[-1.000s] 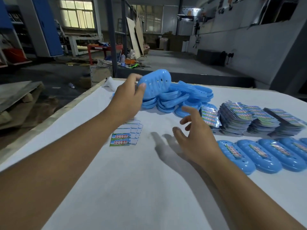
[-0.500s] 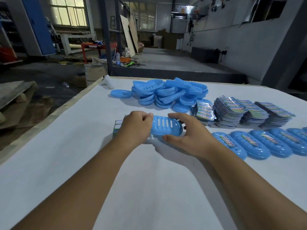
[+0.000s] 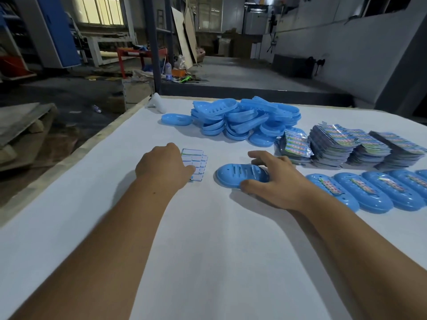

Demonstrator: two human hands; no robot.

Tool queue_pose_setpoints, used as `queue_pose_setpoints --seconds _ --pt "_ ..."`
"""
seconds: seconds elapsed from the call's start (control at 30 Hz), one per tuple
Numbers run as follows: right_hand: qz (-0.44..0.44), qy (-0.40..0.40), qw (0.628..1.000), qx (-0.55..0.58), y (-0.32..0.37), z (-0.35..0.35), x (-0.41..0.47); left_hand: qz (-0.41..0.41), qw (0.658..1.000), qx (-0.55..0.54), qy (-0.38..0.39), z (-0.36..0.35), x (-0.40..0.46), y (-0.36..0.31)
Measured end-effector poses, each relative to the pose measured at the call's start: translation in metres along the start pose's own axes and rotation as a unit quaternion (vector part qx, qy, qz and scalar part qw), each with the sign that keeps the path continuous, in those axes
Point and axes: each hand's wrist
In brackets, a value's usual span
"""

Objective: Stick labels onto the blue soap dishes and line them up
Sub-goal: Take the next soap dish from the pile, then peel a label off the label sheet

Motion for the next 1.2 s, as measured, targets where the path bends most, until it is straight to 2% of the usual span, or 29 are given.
queue_pose_setpoints --seconds 0.13,0.27,0.4,0.53,0.67,0.83,0.9,1.03,1.2 --pt "0.007 -0.005 1.000 0.003 0.001 0.002 -0.001 0.003 0.998 -0.065 -0.003 -0.001 0.004 0.003" --pt "0.019 -0.021 0.999 0.018 0.002 0.002 -0.002 0.023 0.983 -0.184 -0.010 -0.004 0.011 0.008" --pt "0.040 -0.060 0.996 0.058 0.000 0.002 -0.002 0.065 0.910 -0.409 0.018 -0.006 0.016 0.008" --pt "0.053 -0.115 0.987 0.098 0.002 -0.001 0.000 0.049 0.879 -0.474 -0.034 0.006 0.016 -0.001" --pt "0.036 -0.153 0.969 0.191 0.012 -0.004 0.002 0.022 0.826 -0.563 -0.002 0.012 0.002 -0.018" --pt "-0.001 -0.087 0.921 0.380 0.028 -0.004 -0.003 -0.015 0.784 -0.618 0.058 0.005 -0.015 -0.039" --pt "-0.012 -0.078 0.919 0.386 0.032 -0.001 -0.004 -0.021 0.780 -0.622 0.071 0.003 -0.018 -0.043" --pt "-0.033 -0.111 0.918 0.380 0.032 0.002 -0.003 -0.010 0.786 -0.615 0.061 0.002 -0.017 -0.045" --pt "-0.043 -0.122 0.920 0.370 0.032 0.003 -0.002 -0.041 0.827 -0.559 0.044 0.003 -0.018 -0.042"
Point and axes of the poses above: each hand's wrist, its own x-axis towards the middle knuckle, its own z-axis out of the back of the hand, y = z × x, and after that the axes turned 2 degrees about -y, right-handed
